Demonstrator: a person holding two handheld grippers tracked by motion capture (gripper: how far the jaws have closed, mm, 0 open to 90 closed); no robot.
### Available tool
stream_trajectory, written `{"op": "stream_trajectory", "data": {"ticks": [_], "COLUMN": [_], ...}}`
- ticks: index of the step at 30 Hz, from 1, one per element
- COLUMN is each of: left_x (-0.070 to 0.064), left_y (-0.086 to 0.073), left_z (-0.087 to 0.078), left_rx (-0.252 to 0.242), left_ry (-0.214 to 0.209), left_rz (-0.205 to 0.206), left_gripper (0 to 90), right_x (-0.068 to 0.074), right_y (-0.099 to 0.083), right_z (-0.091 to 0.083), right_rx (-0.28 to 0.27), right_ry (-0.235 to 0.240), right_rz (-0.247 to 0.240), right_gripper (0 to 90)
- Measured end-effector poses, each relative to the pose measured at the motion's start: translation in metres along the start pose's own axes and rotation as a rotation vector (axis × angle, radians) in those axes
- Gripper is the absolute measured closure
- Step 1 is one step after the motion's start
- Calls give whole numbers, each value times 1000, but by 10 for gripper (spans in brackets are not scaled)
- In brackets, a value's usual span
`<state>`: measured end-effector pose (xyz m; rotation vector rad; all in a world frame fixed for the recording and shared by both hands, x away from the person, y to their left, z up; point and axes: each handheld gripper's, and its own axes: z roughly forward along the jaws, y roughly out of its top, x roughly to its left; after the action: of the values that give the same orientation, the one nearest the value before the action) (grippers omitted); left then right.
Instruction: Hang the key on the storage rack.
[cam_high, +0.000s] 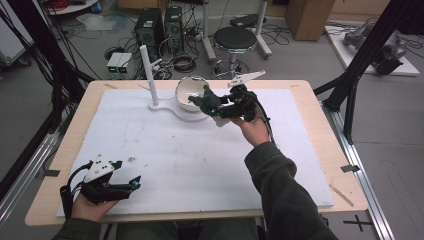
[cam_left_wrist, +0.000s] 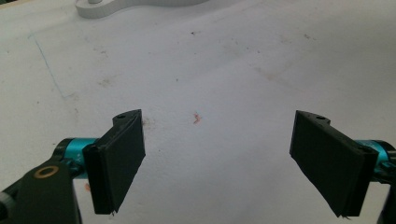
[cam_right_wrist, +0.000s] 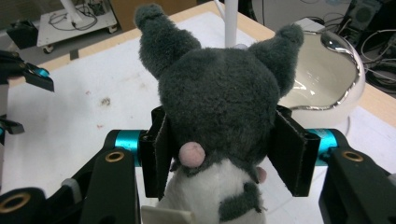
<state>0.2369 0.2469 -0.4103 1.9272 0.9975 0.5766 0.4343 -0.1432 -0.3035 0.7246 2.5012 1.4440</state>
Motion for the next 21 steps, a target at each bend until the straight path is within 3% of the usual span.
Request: {"op": "stream_trajectory", "data": {"ticks": [21], "left_x": [1], "left_y": [1], "left_z": [3], "left_rx": [-1], "left_ry": [-5], "left_rz": [-10], "left_gripper": [183], "right_x": [4], "right_y": [31], "right_z": [22], "right_rx": [-13], "right_ry": [31], "right_rz": [-22], "right_gripper": [450]}}
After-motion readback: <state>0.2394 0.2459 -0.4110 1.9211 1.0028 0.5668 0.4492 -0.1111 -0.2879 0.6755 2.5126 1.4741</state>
